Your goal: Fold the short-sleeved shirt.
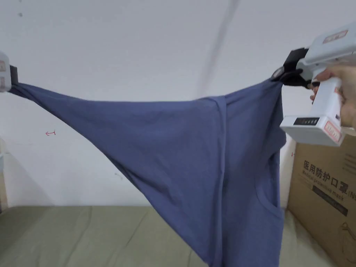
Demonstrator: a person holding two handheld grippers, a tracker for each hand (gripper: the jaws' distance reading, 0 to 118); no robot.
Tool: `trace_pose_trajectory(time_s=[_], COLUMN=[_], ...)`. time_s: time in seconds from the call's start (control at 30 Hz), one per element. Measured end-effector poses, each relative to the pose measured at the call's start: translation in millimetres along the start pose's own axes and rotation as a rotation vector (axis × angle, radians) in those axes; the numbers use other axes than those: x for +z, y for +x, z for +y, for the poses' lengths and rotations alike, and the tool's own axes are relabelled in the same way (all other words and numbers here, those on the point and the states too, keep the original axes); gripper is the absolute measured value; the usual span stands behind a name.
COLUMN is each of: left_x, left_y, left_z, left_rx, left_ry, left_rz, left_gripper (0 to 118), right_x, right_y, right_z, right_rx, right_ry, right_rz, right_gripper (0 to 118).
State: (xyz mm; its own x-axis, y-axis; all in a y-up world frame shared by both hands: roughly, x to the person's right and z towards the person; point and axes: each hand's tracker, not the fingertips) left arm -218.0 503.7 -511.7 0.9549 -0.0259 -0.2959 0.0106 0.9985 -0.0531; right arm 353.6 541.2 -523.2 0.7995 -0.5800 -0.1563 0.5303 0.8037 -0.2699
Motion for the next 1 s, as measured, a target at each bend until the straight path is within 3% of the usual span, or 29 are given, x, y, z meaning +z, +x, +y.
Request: trace_pose_trajectory(time_s=[0.07, 0.17, 0.23, 0.3, 0.43, 0.53, 0.67, 0.8, 0.93, 1.0], left_x=[-8.7, -1.2, -7.6, -8.9, -26.7, -49.3, -61.6, -58.1, -27.0, -6.2], left_y=[3.4, 3.5, 5.4, 12.7, 23.5, 39.2, 58.9, 63.8, 42.8, 29.1], left_z=[4.5, 0.6, -13.5, -35.9, -92.9, -157.0, -264.8, -372.2, -423.6, -434.8], left_rx=[-0.061, 0.040, 0.036, -0.001, 0.050, -0.015, -0.015, -0.053, 0.044, 0.027], left_ry=[0.026, 0.060, 0.048, -0.038, -0.142, -0.252, -0.469, -0.689, -0.788, -0.811], left_rz=[0.053, 0.022, 0.044, 0.038, 0.015, 0.012, -0.022, -0.064, -0.059, -0.100], left_gripper=[3, 3, 3, 3, 3, 3, 3, 3, 3, 3], right_x=[-7.1, -6.7, -1.8, -6.5, -31.9, -52.1, -77.1, -82.7, -54.1, -30.4], right_y=[2.1, 2.2, -6.5, -0.8, 46.1, 88.1, 168.4, 246.7, 300.8, 321.0], right_z=[11.5, 10.9, -9.3, -26.4, -59.5, -111.2, -193.7, -289.7, -362.0, -380.6], right_rx=[0.037, 0.038, 0.030, 0.090, 0.066, 0.039, -0.093, -0.161, -0.254, -0.293], right_ry=[0.002, 0.046, 0.028, -0.011, -0.116, -0.212, -0.349, -0.520, -0.625, -0.653], right_rz=[-0.030, 0.011, 0.029, -0.003, -0.050, -0.111, -0.201, -0.329, -0.405, -0.382], right_gripper=[0, 0, 0, 0, 0, 0, 0, 0, 0, 0])
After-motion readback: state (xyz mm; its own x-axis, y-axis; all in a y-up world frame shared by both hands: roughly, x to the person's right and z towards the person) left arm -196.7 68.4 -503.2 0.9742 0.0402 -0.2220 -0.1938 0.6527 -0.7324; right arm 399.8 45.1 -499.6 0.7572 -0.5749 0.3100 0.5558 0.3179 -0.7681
